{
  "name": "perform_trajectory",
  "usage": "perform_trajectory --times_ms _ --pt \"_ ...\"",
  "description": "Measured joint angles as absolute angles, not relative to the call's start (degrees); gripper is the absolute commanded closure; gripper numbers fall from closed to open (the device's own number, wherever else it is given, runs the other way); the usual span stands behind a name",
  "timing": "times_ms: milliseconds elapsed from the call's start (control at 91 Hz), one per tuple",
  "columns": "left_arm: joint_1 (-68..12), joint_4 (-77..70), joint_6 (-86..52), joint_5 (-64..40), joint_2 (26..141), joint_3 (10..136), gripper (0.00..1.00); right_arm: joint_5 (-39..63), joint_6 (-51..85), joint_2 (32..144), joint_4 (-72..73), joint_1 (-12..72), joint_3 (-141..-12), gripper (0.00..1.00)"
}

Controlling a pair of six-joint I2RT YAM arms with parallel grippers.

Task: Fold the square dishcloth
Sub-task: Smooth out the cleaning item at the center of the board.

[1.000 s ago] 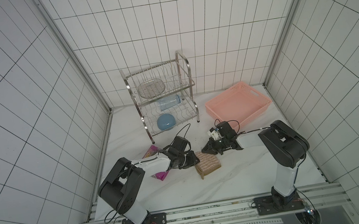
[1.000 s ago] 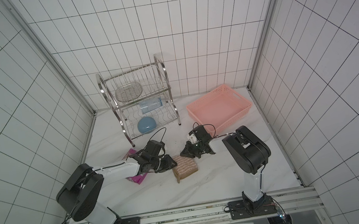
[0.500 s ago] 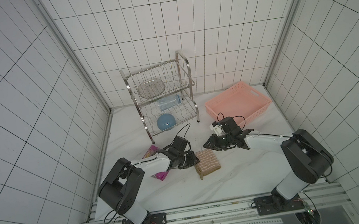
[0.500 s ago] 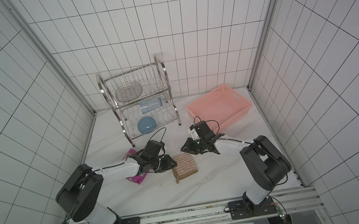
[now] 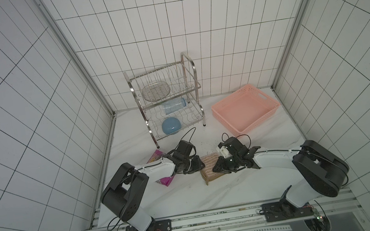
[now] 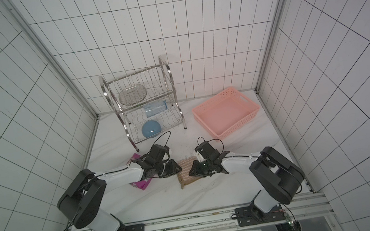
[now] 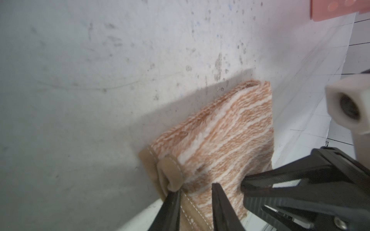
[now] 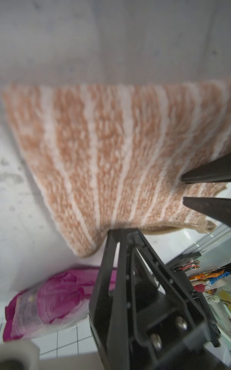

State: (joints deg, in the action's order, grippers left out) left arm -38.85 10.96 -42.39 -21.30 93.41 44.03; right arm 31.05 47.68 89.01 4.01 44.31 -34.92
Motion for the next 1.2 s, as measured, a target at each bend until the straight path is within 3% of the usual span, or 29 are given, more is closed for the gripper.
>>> perform_trajectory --times_ms 385,572,1011,1121,1198 --pt "-38.2 12.6 -40.2 -20.3 96.9 48.8 0.71 33.3 50.5 92.0 12.2 39.0 -33.7 0.83" --pt "-37.8 13.2 -38.7 -19.1 99.7 53.4 0.71 31.1 46.4 87.8 4.8 34.9 -34.5 0.78" --pt "-37.3 13.9 -37.9 -19.0 99.7 56.9 0.67 26.5 37.8 76.1 -13.1 34.7 -41.5 0.67" --pt "-37.3 15.0 -37.8 -18.2 95.9 56.9 0.62 21.1 35.7 71.0 -18.5 34.7 -43.9 0.53" --pt "-37.2 16.7 -37.2 -16.1 91.6 56.9 0.50 15.1 34.4 66.6 -22.4 34.0 -44.9 0.36"
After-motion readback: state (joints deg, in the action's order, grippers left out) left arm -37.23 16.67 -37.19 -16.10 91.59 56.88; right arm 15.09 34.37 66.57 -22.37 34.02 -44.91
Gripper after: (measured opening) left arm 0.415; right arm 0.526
